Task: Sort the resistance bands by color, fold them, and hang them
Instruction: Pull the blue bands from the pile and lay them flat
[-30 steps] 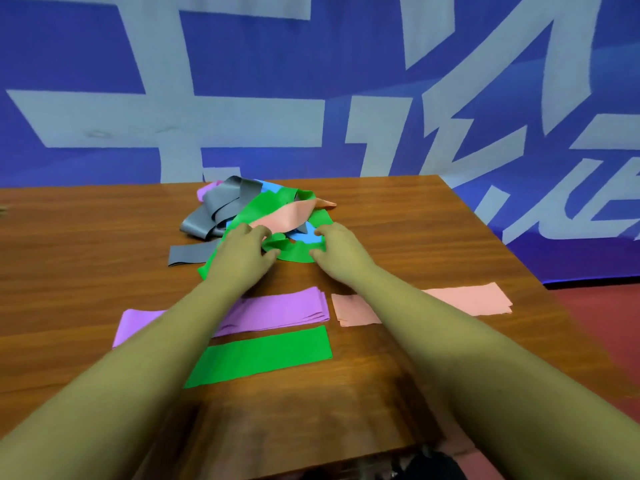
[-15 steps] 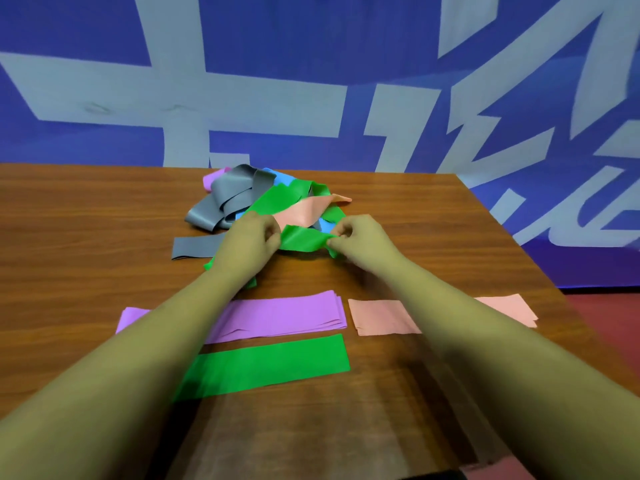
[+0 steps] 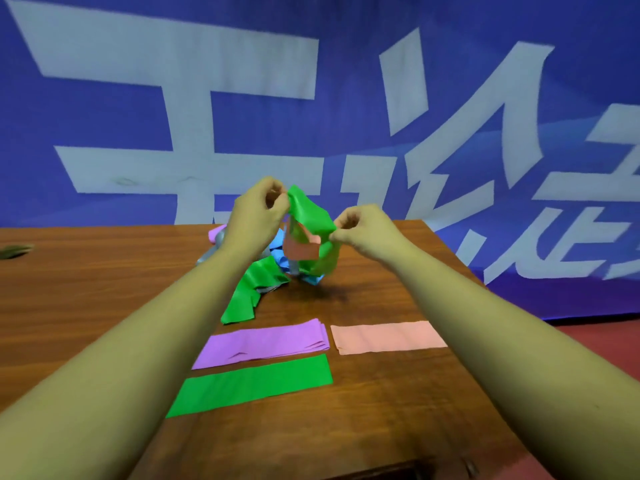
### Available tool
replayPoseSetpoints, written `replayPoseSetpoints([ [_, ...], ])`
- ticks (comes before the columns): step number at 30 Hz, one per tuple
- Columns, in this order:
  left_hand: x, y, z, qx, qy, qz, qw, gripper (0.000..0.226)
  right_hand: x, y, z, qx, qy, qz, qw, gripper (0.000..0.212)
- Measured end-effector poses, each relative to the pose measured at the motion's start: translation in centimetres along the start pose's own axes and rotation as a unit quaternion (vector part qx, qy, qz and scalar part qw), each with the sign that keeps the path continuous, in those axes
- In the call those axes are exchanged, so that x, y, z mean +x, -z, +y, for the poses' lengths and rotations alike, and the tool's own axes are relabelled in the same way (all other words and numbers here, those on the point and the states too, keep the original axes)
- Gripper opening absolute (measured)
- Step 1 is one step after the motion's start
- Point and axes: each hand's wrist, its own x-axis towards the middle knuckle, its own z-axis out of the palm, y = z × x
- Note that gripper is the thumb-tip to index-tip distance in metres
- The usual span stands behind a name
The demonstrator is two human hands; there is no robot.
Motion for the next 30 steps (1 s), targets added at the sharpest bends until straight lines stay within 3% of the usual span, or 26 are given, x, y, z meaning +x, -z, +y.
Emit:
replayPoseSetpoints([
  [5, 0.5, 0.3, 3.2, 0.061, -0.032, -0.079, 0.995, 0.007, -1.7, 1.6, -1.0, 0.158, -0.024, 0.004, 0.987, 0.042],
  [12, -0.5, 0.0, 4.7, 0.025, -0.057, -0.119, 0.991, 0.010, -2.5, 2.2, -2.7, 0.142, 0.007, 0.016, 0.990, 0.016],
  [16, -0.1, 0.6, 4.3, -0.016, -0.070, -0.145, 0.987, 0.013, -2.2, 2.4, -2.7, 0.171, 0.006, 0.006, 0.985, 0.034],
  [20, 0.4, 1.2, 5.6, -0.051, -0.095, -0.174, 0.979, 0.013, -2.2, 2.6, -3.0, 0.185, 0.039, -0.030, 0.981, 0.029],
  [24, 1.1, 1.3, 7.3, -0.088, -0.099, -0.135, 0.982, 0.004, -1.8, 3.8, -4.7, 0.205, 0.063, 0.053, 0.975, 0.016],
  [26, 1.4, 1.4, 7.7, -0.140, -0.075, -0.117, 0.980, 0.011, -1.4, 4.6, -5.4, 0.221, 0.076, 0.098, 0.967, 0.010],
  [30, 0.8, 0.9, 7.9, -0.143, -0.078, -0.142, 0.976, 0.004, -1.6, 5.3, -6.1, 0.178, 0.097, 0.092, 0.975, 0.012],
])
